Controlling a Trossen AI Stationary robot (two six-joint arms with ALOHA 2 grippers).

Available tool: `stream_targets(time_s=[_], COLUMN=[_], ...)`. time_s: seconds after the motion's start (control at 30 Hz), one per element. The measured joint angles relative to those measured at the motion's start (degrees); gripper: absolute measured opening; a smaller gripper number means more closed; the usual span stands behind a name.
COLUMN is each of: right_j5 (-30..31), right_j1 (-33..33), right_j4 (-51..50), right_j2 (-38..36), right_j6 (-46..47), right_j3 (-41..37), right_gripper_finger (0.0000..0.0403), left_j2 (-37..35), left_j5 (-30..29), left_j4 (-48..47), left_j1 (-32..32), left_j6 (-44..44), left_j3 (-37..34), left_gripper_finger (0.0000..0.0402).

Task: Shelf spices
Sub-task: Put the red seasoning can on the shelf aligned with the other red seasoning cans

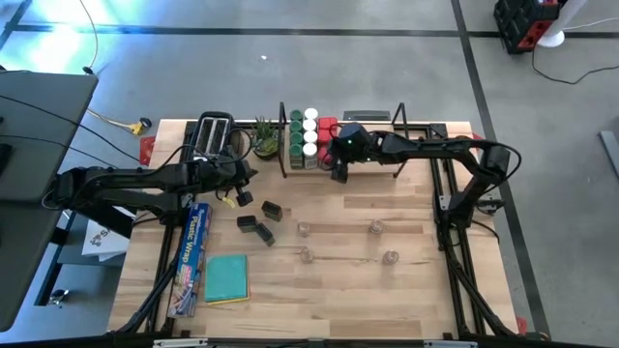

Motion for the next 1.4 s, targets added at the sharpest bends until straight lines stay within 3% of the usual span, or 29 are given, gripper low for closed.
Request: stream_targets(time_s=[0.5, 0.63, 0.8, 0.93, 1.2, 1.4], right_j5=[5.49, 8.88, 4.99, 4.12, 4.19, 4.38], right_j1=[1.38, 3.31, 6.46, 7.30, 4.62, 1.85], right_j4=[0.43, -3.63, -13.15, -16.04, -11.90, -8.62], right_j2=[-4.63, -8.96, -11.02, -7.32, 1.03, 2.10], right_j6=[-3.03, 1.39, 5.41, 7.81, 8.75, 10.09], right_j3=[0.00, 0.00, 0.00, -0.02, -0.09, -0.09], right_gripper_finger=[0.0286, 0.0286, 0.0280, 0.0235, 0.0093, 0.0062], left_j2=[0.00, 0.00, 0.00, 0.00, -0.01, -0.02], left_j5=[-0.02, -0.04, -0.04, -0.04, -0.04, 0.02], left_j4=[-0.04, -0.07, -0.04, -0.04, -0.07, -0.03], left_j1=[0.02, 0.02, 0.02, 0.01, 0.00, 0.02], left_j6=[-0.04, -0.04, -0.04, -0.07, -0.07, -0.07], left_j3=[0.00, 0.00, 0.00, 0.00, 0.00, 0.00], left_gripper_finger=[0.0000, 0.0000, 0.0000, 0.0000, 0.0000, 0.0000])
